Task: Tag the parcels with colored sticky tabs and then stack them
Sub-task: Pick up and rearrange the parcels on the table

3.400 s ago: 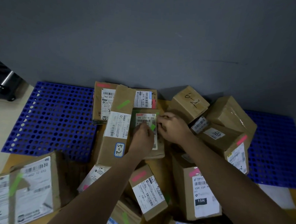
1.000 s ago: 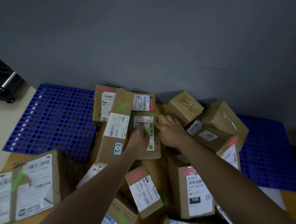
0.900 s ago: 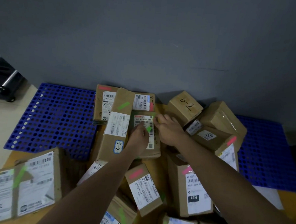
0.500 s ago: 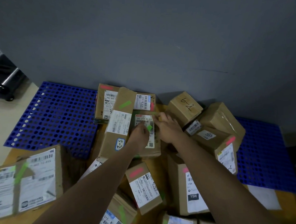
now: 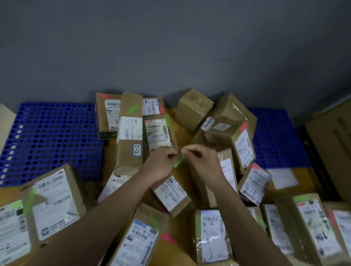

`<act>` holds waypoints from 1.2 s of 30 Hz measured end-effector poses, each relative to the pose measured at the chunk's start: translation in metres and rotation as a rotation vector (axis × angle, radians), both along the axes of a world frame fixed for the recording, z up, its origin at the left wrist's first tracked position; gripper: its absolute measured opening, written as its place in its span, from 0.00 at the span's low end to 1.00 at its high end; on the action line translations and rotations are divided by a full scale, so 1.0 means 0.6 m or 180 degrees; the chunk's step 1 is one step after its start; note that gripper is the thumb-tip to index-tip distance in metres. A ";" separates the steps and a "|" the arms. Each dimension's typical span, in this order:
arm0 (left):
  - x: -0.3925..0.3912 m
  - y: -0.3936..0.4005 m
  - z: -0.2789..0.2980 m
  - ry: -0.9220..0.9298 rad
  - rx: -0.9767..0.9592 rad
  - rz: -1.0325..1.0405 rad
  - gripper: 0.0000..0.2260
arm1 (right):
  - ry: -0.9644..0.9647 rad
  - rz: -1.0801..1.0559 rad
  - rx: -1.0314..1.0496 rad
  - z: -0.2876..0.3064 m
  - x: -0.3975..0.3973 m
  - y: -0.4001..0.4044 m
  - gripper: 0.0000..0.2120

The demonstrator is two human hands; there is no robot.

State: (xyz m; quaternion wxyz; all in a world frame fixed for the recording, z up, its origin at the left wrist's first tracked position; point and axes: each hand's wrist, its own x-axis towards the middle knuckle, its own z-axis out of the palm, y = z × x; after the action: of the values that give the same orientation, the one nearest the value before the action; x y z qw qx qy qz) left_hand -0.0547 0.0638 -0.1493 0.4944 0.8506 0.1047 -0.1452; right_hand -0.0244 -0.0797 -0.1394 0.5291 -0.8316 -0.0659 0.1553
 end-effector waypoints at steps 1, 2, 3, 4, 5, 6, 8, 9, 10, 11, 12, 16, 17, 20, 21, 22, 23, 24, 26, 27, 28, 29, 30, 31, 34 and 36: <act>-0.019 -0.001 0.001 0.0045 -0.0013 -0.0172 0.12 | 0.0061 -0.0132 -0.0017 0.001 -0.031 -0.008 0.07; -0.038 -0.003 0.000 0.0114 -0.0059 -0.0329 0.11 | 0.0129 -0.0287 -0.0014 0.001 -0.061 -0.017 0.08; -0.057 -0.005 -0.002 0.0183 -0.0122 -0.0479 0.10 | 0.0179 -0.0485 -0.0003 -0.002 -0.090 -0.027 0.09; -0.074 -0.006 -0.006 0.0237 -0.0184 -0.0611 0.10 | 0.0229 -0.0711 0.0048 -0.007 -0.118 -0.037 0.09; -0.091 -0.007 -0.010 0.0268 -0.0227 -0.0712 0.10 | 0.0241 -0.0918 0.0000 -0.014 -0.145 -0.047 0.09; -0.106 -0.007 -0.014 0.0278 -0.0254 -0.0781 0.10 | 0.0225 -0.1072 -0.0123 -0.022 -0.172 -0.056 0.08; -0.133 -0.004 -0.024 0.0289 -0.0273 -0.0882 0.09 | 0.0208 -0.1059 -0.0648 -0.043 -0.222 -0.068 0.05; -0.143 -0.002 -0.031 0.0301 -0.0269 -0.0927 0.09 | 0.0234 -0.0918 -0.0979 -0.055 -0.245 -0.068 0.05; -0.152 0.000 -0.040 0.0320 -0.0261 -0.0953 0.09 | 0.0296 -0.0737 -0.1248 -0.072 -0.265 -0.066 0.05; -0.160 0.002 -0.049 0.0347 -0.0231 -0.0978 0.09 | 0.0422 -0.0542 -0.1438 -0.089 -0.282 -0.062 0.06; -0.164 0.004 -0.058 0.0386 -0.0182 -0.0992 0.08 | 0.0593 -0.0372 -0.1576 -0.110 -0.291 -0.056 0.06; -0.188 0.008 -0.077 0.0552 -0.0041 -0.0988 0.05 | 0.0961 -0.0119 -0.1960 -0.173 -0.310 -0.040 0.07; -0.191 0.009 -0.077 0.0556 -0.0044 -0.0988 0.06 | 0.0894 -0.0143 -0.1975 -0.180 -0.311 -0.038 0.07; -0.198 0.013 -0.075 0.0545 -0.0060 -0.1055 0.09 | 0.0643 -0.0293 -0.1924 -0.186 -0.316 -0.037 0.07; -0.200 0.014 -0.076 0.0555 -0.0063 -0.1071 0.09 | 0.0635 -0.0253 -0.1976 -0.185 -0.318 -0.038 0.08; -0.201 0.015 -0.076 0.0573 -0.0051 -0.1079 0.10 | 0.0634 -0.0178 -0.2046 -0.187 -0.321 -0.041 0.09; -0.201 0.015 -0.077 0.0591 -0.0032 -0.1075 0.10 | 0.0617 -0.0130 -0.2085 -0.186 -0.323 -0.044 0.10; -0.199 0.015 -0.077 0.0598 -0.0018 -0.1052 0.10 | 0.0565 -0.0148 -0.2064 -0.186 -0.323 -0.049 0.12; -0.193 0.012 -0.080 0.0608 -0.0016 -0.0937 0.09 | 0.0428 -0.0235 -0.1905 -0.181 -0.316 -0.061 0.16; -0.189 0.010 -0.081 0.0622 -0.0025 -0.0872 0.08 | 0.0389 -0.0269 -0.1883 -0.176 -0.310 -0.066 0.16; -0.185 0.006 -0.083 0.0632 -0.0037 -0.0824 0.07 | 0.0349 -0.0260 -0.1888 -0.174 -0.302 -0.072 0.16; -0.180 0.001 -0.084 0.0640 -0.0037 -0.0787 0.07 | 0.0329 -0.0204 -0.1938 -0.170 -0.294 -0.077 0.15; -0.176 -0.005 -0.085 0.0645 -0.0029 -0.0754 0.06 | 0.0293 -0.0120 -0.1969 -0.171 -0.285 -0.082 0.15; -0.170 -0.012 -0.085 0.0654 -0.0023 -0.0712 0.07 | 0.0276 -0.0031 -0.1957 -0.168 -0.278 -0.085 0.14; -0.153 -0.032 -0.082 0.0585 0.0012 -0.0498 0.09 | 0.0081 0.0247 -0.1668 -0.158 -0.252 -0.095 0.08; -0.140 -0.046 -0.081 0.0536 -0.0032 -0.0224 0.09 | -0.0159 0.0395 -0.1419 -0.145 -0.226 -0.108 0.06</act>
State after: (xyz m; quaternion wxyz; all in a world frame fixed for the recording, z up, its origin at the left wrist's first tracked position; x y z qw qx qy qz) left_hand -0.1386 0.0360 -0.1980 0.4827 0.8360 0.1152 -0.2341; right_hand -0.1601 -0.1444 -0.2266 0.3199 -0.9259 -0.0941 0.1777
